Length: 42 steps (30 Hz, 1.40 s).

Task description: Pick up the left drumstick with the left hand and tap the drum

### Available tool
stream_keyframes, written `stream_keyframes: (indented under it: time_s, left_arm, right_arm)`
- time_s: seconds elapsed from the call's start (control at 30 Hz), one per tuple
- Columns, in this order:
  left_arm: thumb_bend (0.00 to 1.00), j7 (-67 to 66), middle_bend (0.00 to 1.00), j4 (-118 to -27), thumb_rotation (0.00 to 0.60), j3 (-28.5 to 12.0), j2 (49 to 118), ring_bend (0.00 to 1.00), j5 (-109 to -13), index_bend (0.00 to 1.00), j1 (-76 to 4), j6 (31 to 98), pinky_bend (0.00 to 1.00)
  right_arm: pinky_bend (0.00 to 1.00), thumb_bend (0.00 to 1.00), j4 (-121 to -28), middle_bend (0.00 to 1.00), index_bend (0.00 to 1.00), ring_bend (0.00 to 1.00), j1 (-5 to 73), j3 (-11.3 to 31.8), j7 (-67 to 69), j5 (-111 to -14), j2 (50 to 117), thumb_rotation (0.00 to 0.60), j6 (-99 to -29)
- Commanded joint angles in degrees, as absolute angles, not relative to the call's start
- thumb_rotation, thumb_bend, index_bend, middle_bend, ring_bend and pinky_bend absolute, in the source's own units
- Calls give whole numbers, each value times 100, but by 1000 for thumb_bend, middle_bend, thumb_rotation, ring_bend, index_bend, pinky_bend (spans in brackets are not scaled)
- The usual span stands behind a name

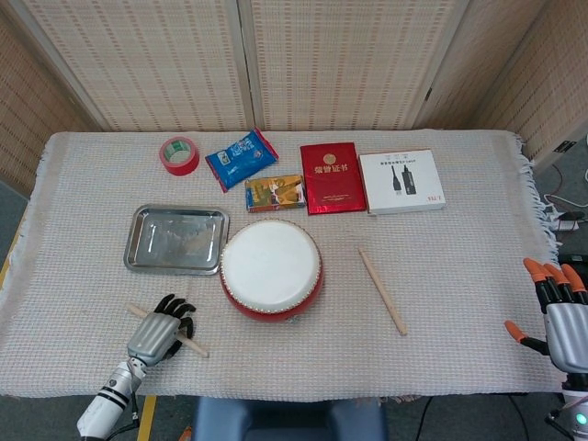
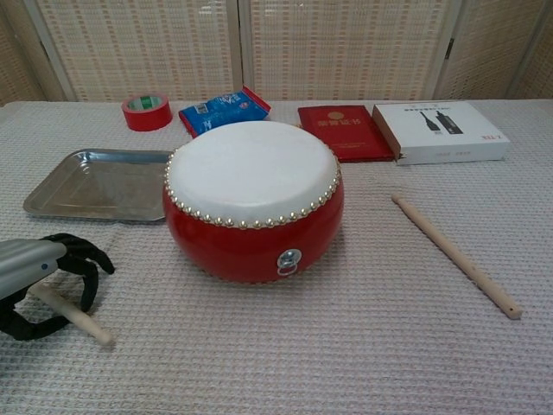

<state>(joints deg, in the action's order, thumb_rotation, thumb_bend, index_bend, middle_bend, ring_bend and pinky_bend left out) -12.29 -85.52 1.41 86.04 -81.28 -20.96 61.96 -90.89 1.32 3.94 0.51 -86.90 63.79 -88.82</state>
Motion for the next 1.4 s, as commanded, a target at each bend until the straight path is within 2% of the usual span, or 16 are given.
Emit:
stream_keyframes:
  time_s: [0.03, 0.2, 0.47, 0.63, 0.73, 0.83, 1.07, 1.2, 1.4]
  left_arm:
    - [344, -945, 202, -8654, 600, 111, 8540, 97, -8099, 572, -2081, 6216, 29]
    - [357, -146, 210, -8951, 600, 30, 8359, 103, -8012, 586, -2067, 6161, 33]
    - [357, 2925, 233, -9905, 600, -276, 7516, 118, -8010, 589, -1984, 6022, 45]
    - [360, 3813, 238, -10059, 600, -298, 7267, 118, -8133, 589, -1985, 5947, 45]
    - [361, 5684, 246, -10270, 600, -321, 6893, 118, -8344, 590, -1974, 5844, 46]
    - [362, 7776, 256, -10078, 600, -229, 6624, 118, -8876, 590, -2085, 5707, 48]
    - [363, 10936, 279, -9315, 600, 185, 6645, 130, -9831, 596, -2441, 5921, 61]
    - [363, 12236, 293, -8780, 600, 471, 6779, 170, -10197, 595, -2687, 6116, 98]
    - [363, 13361, 308, -8106, 600, 781, 7056, 183, -10263, 586, -2938, 6261, 111]
  right_arm:
    - [67, 155, -9099, 114, 0, 0, 130, 394, 42, -8693, 6375, 600, -8888]
    - [67, 155, -9123, 114, 0, 0, 131, 391, 19, -8718, 6368, 600, -8897]
    - [67, 155, -9153, 114, 0, 0, 122, 383, -2, -8734, 6356, 600, -8909]
    - [67, 155, -9152, 114, 0, 0, 121, 382, -3, -8735, 6358, 600, -8910]
    - [67, 155, -9152, 114, 0, 0, 116, 375, 2, -8745, 6361, 600, -8914]
    - [67, 155, -9148, 114, 0, 0, 118, 370, 5, -8756, 6362, 600, -8913]
    - [67, 155, -9153, 114, 0, 0, 106, 369, 7, -8746, 6357, 600, -8919]
    - [67, 155, -9190, 114, 0, 0, 91, 388, 44, -8761, 6344, 600, -8978]
    - [67, 155, -9266, 114, 0, 0, 75, 413, 29, -8714, 6279, 600, -8992]
